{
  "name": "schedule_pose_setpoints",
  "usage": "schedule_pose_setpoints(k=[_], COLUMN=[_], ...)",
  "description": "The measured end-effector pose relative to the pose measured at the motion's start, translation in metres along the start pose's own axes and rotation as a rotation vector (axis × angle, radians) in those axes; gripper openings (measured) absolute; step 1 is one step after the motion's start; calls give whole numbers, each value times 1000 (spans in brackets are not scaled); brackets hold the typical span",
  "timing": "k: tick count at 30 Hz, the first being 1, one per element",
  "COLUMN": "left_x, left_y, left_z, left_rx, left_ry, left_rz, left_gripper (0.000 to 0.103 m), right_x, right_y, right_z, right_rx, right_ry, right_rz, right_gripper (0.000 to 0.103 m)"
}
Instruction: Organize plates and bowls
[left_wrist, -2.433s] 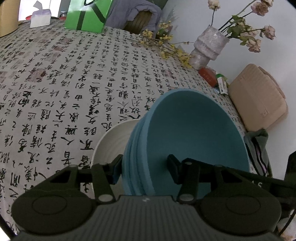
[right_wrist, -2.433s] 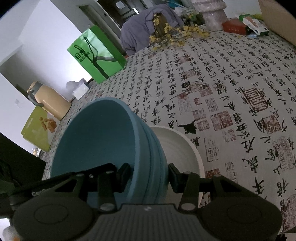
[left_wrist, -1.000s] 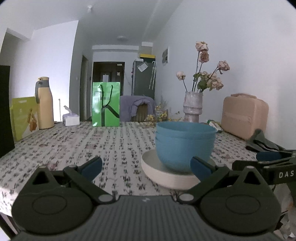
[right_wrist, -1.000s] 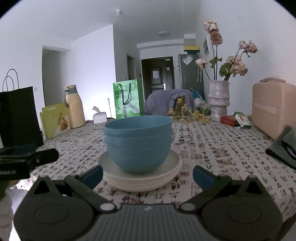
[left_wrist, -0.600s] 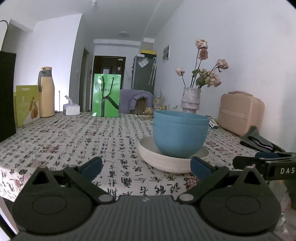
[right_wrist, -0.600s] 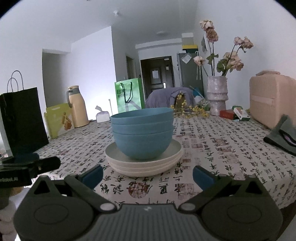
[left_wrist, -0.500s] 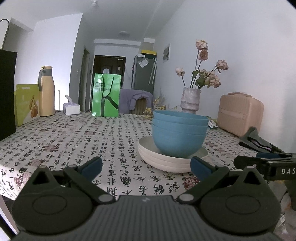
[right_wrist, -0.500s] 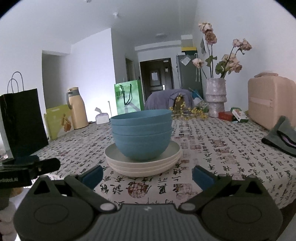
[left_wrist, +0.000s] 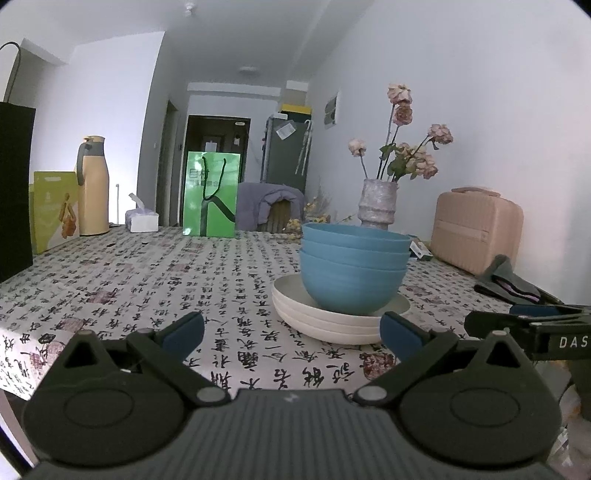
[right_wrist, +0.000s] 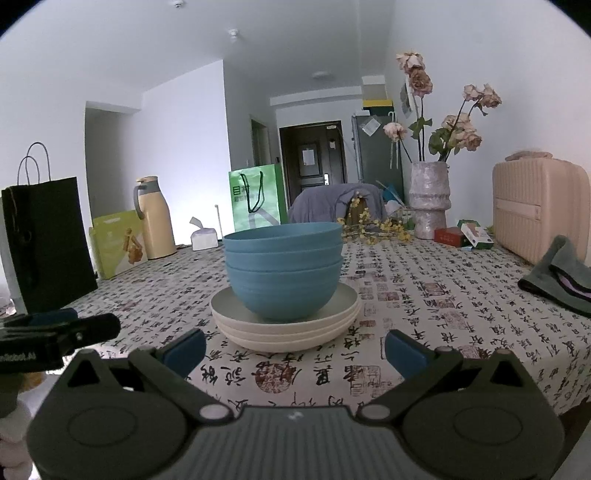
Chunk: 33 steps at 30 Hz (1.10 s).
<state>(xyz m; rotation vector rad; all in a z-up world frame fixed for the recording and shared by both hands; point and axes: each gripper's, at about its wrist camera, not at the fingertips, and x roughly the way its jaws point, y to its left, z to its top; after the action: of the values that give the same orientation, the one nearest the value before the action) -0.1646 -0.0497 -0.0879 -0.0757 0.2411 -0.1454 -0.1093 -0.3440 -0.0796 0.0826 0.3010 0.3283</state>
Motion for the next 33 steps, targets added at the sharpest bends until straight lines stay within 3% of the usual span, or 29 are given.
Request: schedule_pose_setpoints(k=[33], left_x=[-2], left_y=[-1], left_z=[1], left_rx=[-1], left_ry=[-10], left_rz=[-10], left_gripper=[103], right_x=[-2], right_y=[3], right_z=[0], right_rx=[-21], right_ry=[-6], right_rz=[3], right_gripper=[103])
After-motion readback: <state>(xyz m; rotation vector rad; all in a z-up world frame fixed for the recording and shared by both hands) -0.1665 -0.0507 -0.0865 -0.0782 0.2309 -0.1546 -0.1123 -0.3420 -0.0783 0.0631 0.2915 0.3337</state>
